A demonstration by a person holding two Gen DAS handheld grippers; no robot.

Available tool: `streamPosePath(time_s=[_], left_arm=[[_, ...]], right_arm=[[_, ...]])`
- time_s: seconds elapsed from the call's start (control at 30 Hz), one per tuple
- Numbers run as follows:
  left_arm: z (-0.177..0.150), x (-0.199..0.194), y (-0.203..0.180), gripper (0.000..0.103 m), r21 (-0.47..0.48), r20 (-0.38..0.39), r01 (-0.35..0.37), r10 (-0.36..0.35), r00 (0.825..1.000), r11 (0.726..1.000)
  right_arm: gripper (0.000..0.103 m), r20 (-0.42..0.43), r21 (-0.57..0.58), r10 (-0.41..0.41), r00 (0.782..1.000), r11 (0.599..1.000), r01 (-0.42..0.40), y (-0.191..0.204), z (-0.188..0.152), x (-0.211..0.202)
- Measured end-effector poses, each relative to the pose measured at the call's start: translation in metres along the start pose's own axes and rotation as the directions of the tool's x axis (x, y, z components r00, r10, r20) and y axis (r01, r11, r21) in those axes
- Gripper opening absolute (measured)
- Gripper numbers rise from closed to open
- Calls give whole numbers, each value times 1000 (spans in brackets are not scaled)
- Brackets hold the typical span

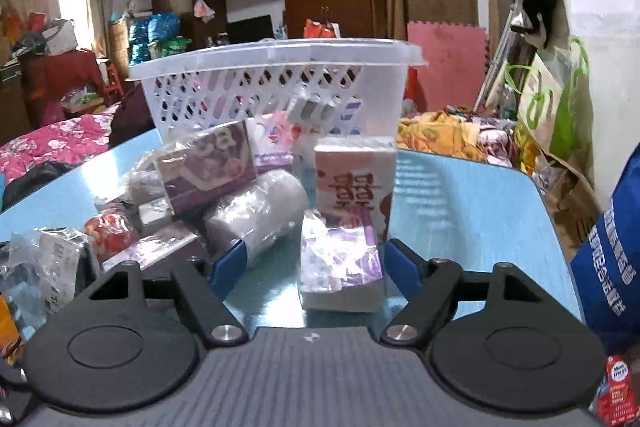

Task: Organize objects
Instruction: 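Grasp the purple-white packet with the right gripper while the left gripper grasps the clear labelled packet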

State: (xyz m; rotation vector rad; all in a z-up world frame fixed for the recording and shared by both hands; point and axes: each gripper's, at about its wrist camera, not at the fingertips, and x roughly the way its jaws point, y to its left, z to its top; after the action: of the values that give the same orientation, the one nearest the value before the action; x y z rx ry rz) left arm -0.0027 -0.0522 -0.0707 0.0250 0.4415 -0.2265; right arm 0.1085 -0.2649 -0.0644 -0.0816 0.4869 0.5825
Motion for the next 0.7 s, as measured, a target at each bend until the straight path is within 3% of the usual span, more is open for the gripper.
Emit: streamPosePath(time_s=[0.03,0.07,0.1,0.13,0.23,0.4,0.63,0.7], left_arm=[[0,0,-1,87,1,2,-4,4,1000,1000],[0,0,-1,84,1,6,-3,3,1000,1000],[-1,-1,0,71,-2,11,2,-2,1000,1000],[-1,-1,0,58,-8,17,15,-15,1000,1000],[-1,-1,2,41,-13,21,39,-39,999,999],[-2,-5,11,40,-44,43,52,-50,998,998],[0,-18,29,40,-55,111,71,-64,992,996],[2,-20,29,40,-46,125,62,-56,991,997]], right_arm=[[73,-7,3,-2,1000,1000,2,0,-2,1],[63,-15,4,5,1000,1000,-5,-1,-3,2],[54,-27,12,18,999,1000,-17,-3,-4,3],[54,-32,25,23,999,999,-22,-4,-4,4],[54,-31,69,52,998,996,-50,-11,-5,4],[52,-13,68,41,999,997,-40,-9,-7,0],[52,175,95,30,984,994,-48,-12,-16,-26],[52,189,93,9,982,995,-27,-10,-17,-28]])
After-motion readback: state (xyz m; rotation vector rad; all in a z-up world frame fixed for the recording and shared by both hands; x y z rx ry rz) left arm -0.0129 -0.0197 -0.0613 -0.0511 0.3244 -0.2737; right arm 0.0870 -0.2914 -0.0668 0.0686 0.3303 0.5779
